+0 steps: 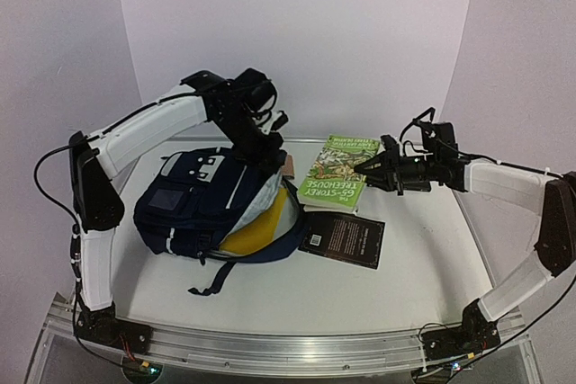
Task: Pack the student bag
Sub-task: Place the book in the student bag.
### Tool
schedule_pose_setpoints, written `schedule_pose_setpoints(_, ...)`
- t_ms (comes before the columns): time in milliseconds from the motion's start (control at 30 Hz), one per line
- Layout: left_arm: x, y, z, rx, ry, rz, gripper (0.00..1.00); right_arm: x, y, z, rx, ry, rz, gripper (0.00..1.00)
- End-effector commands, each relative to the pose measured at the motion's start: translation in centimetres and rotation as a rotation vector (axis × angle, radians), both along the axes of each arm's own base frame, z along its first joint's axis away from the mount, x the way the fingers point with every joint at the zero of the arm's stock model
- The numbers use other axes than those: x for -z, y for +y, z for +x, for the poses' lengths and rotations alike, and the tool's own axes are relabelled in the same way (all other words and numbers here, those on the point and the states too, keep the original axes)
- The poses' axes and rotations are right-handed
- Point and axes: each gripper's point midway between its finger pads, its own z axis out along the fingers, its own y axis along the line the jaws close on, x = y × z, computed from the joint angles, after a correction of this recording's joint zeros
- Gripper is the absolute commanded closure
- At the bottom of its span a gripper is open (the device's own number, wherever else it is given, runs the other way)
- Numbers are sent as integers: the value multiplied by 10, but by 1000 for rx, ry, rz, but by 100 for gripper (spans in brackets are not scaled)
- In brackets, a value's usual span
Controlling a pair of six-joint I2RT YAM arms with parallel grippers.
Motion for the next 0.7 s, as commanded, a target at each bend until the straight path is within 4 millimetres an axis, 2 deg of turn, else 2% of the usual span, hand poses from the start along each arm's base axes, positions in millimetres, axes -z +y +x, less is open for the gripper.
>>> schedule_pose_setpoints(0, -86, 8, 3, -40, -138, -192, 100, -35, 36, -2, -72, -112, 108, 100)
schedule_pose_setpoints(133, -109, 10, 2, -47, -174, -273, 100, -24, 58, 7, -67, -74, 133, 100)
schedule_pose_setpoints(267, -121, 9, -6, -30, -176, -334, 100, -18, 94, 11, -107, -74, 149, 100)
schedule_pose_setpoints(467, -129, 14, -15, -37, -169, -374, 100, 12, 142, 27, -125, -54, 137, 100)
schedule_pose_setpoints(600, -126, 20, -16, -69, -171, -362, 100, 31, 185, 27, -154, -46, 121, 100)
schedule_pose_setpoints(667, -123, 24, -13, -88, -183, -346, 100, 51, 196, 30, -130, -19, 85, 100)
